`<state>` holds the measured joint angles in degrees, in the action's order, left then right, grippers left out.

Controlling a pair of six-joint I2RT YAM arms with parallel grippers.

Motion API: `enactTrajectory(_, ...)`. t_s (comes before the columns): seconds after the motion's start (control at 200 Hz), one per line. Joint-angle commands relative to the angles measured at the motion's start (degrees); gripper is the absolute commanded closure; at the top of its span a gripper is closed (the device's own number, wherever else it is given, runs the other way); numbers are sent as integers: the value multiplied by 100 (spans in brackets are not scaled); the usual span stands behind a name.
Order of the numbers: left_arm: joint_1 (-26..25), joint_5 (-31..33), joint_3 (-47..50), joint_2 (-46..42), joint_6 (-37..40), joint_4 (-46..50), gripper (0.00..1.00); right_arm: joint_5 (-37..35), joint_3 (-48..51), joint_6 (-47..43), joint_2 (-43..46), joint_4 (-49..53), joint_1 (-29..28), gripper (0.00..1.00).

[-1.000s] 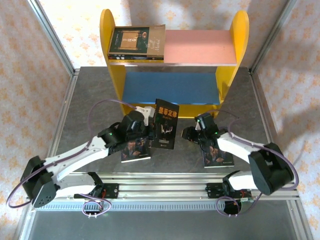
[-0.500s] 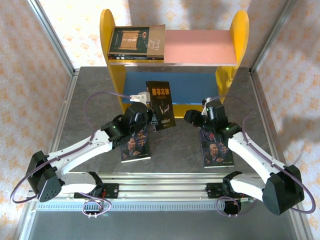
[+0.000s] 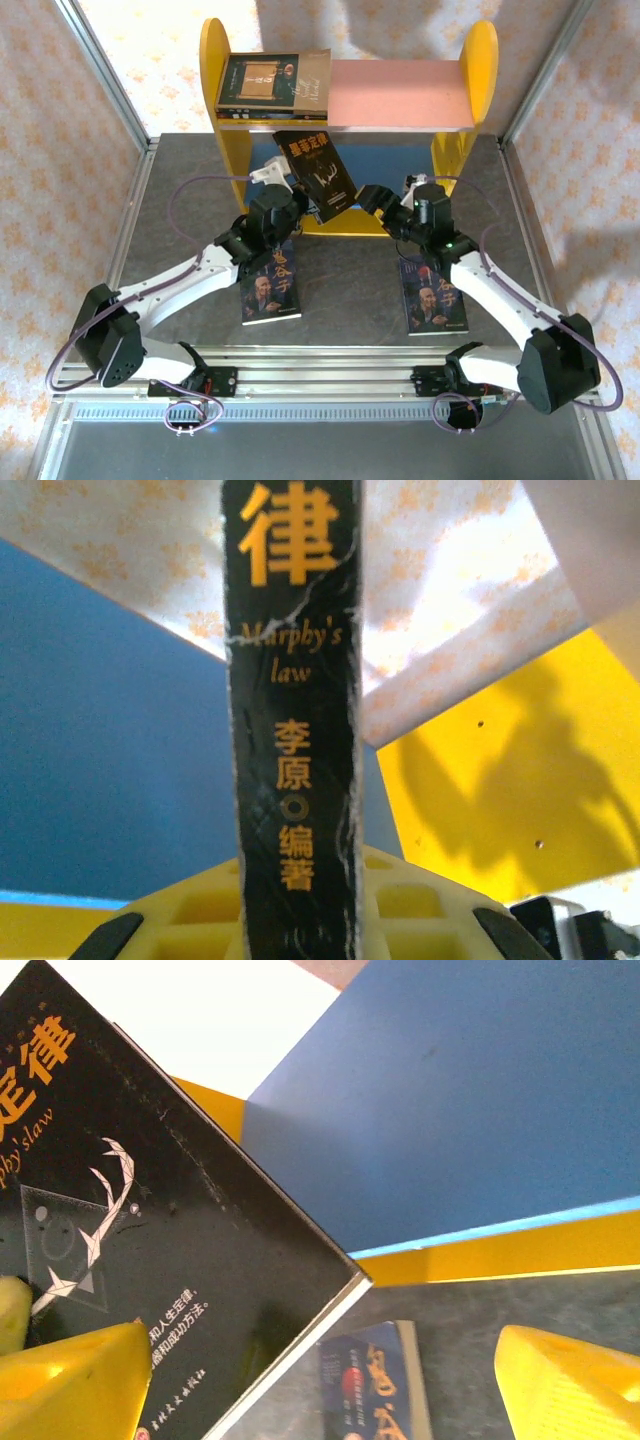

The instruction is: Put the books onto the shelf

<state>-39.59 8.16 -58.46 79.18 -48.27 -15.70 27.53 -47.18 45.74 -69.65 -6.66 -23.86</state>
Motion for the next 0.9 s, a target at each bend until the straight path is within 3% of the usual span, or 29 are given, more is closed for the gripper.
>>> enactTrajectory(0.0, 54, 334, -198, 0, -203, -1135, 100, 91, -11, 637, -109, -930, -107, 10)
enactTrajectory(0.345, 48, 494, 67, 300, -669, -2067, 100, -577, 135, 1507, -484, -1946, -710, 9)
enactTrajectory(0.506, 40, 563, 170, 337, -836, -2082, 100, -858, 150, 1837, -729, -2278, -783, 14)
enactTrajectory(0.616, 11, 663, 270, 352, -959, -2119, 100, -896, 89, 2005, -948, -2524, -783, 26)
enactTrajectory(0.706, 4, 714, 338, 387, -1048, -2169, 100, -921, 60, 2075, -1091, -2665, -787, 43)
enactTrajectory(0.741, -4, 715, 352, 410, -1063, -2166, 100, -925, 42, 2088, -1130, -2666, -788, 56)
enactTrajectory(0.801, -3, 738, 344, 424, -1079, -2117, 100, -980, 47, 2071, -1160, -2638, -789, 68)
enactTrajectory(0.896, -14, 791, 293, 403, -1105, -1847, 100, -1092, 95, 2043, -1184, -2642, -787, 79)
